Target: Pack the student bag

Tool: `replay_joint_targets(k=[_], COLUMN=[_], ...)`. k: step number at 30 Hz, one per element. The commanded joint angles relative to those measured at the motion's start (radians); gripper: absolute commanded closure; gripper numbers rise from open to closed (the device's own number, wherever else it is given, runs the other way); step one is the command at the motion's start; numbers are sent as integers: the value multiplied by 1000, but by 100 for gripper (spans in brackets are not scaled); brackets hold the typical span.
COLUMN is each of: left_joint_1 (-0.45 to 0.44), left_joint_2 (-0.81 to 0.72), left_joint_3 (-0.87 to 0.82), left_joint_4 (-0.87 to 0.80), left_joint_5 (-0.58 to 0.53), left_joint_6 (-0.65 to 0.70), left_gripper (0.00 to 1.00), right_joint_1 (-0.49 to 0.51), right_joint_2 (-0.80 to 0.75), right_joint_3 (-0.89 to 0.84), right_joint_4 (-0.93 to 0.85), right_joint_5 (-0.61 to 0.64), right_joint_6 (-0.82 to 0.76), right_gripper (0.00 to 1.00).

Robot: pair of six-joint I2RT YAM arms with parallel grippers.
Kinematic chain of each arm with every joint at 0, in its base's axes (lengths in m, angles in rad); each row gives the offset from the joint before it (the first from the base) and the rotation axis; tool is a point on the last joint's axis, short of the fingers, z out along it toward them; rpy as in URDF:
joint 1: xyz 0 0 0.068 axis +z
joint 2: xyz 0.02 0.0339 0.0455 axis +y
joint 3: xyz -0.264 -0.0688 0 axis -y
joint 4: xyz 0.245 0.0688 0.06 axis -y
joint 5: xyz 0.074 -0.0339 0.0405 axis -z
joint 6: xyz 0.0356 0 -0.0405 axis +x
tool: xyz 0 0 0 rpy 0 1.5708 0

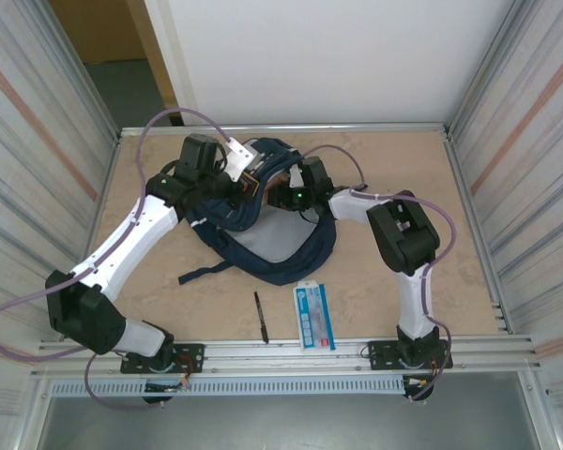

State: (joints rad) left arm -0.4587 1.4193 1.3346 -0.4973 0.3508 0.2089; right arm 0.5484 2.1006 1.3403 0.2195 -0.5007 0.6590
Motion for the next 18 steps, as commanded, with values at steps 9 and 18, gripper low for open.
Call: replay_joint_targets(k=[9,18], left_joint_1=[5,21], left_joint_2=[-47,-6], left_joint_3=[15,-33], left_joint_4=[85,164], left_joint_5=[52,-42], left_joint_6=[39,-18], left_gripper=[100,100], right_joint_1=[26,22], right_joint_2=[86,-246], right_joint_3=[70,-188], right_joint_4=[208,-39], right_joint_5=[-65,-69], right_joint_6=[16,-81], right_gripper=[65,49])
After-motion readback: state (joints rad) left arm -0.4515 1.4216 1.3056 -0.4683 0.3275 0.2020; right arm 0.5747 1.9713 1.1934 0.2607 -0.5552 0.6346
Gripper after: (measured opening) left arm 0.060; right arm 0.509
